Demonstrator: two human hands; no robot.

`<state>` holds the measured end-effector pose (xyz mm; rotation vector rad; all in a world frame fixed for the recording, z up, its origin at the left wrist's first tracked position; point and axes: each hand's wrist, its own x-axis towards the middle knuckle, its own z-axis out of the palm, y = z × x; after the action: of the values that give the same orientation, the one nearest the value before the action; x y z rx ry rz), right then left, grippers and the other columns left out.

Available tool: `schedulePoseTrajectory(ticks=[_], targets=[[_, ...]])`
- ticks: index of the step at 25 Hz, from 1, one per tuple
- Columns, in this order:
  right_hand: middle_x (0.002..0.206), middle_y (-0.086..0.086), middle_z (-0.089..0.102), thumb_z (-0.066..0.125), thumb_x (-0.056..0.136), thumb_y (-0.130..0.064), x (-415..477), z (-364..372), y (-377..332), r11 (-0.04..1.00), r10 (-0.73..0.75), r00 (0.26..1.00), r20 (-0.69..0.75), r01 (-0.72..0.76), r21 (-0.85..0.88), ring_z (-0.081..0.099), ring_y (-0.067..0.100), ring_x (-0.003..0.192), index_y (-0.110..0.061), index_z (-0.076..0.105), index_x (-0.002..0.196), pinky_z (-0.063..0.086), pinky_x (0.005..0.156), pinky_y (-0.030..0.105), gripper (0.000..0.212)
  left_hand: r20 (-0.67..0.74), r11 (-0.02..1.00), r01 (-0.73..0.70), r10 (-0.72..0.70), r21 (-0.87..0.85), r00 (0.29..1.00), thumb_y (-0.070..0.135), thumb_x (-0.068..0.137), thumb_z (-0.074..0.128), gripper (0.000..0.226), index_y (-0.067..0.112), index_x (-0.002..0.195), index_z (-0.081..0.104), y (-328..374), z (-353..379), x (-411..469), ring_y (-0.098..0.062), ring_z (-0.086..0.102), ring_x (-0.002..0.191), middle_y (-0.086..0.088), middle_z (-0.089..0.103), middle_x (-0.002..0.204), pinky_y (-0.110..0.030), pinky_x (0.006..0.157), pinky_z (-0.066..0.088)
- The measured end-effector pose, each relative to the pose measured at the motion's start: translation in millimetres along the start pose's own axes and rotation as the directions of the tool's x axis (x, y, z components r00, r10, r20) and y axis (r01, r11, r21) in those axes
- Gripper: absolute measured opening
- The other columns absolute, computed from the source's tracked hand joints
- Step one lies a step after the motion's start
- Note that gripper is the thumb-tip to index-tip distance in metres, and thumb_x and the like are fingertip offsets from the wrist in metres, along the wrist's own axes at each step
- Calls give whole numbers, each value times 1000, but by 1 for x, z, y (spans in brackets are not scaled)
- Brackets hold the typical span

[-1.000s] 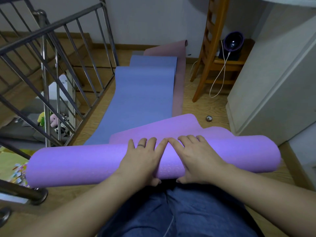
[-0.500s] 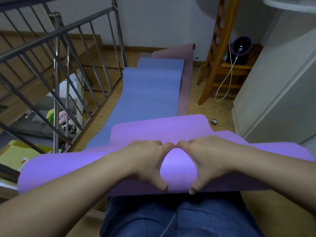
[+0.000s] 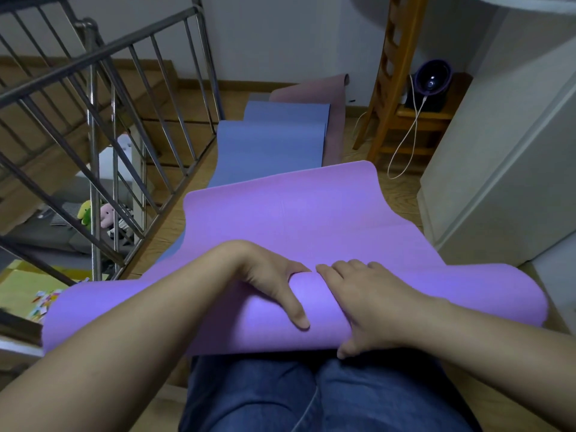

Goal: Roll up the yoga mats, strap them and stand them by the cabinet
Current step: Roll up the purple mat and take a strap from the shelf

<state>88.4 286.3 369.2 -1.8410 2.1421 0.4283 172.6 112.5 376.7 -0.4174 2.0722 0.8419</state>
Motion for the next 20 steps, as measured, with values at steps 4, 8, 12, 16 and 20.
schedulePoseTrajectory(ticks=[4,8,12,16,20], targets=[[131,5,47,81,56,-61,20,-13,19,982,-6,995,99,-13,186,47,24,117,-19,25,142,43,97,38,110,-267,960,81,-7,269,964,65,65,73,106,32,148,17,4,13,-3,-20,45,126,6,42,142,-40,106,37],[127,0,54,84,54,-56,37,-21,29,949,-33,982,187,-28,314,55,21,110,-21,32,138,48,93,35,105,-552,783,247,143,570,822,66,63,70,111,22,148,13,9,51,-2,-29,46,119,-5,42,135,-41,96,39],[129,5,49,78,60,-58,31,-12,19,981,57,997,50,-65,181,50,25,115,-20,25,142,44,95,38,105,-537,847,181,138,500,832,64,62,73,103,25,143,23,4,34,1,-29,51,113,-5,49,128,-38,90,42],[124,13,53,75,50,-65,19,22,-5,991,110,959,-262,-126,-44,54,33,107,-11,30,145,42,91,49,118,-412,908,101,83,407,907,61,61,77,104,25,144,25,2,19,8,-28,53,113,-5,50,130,-37,95,45],[125,8,49,70,59,-67,27,13,9,997,73,968,-240,-74,5,50,29,109,-15,25,144,41,93,44,110,-477,904,129,89,407,875,63,64,73,104,27,146,20,0,17,6,-27,51,116,-4,47,132,-39,96,43]])
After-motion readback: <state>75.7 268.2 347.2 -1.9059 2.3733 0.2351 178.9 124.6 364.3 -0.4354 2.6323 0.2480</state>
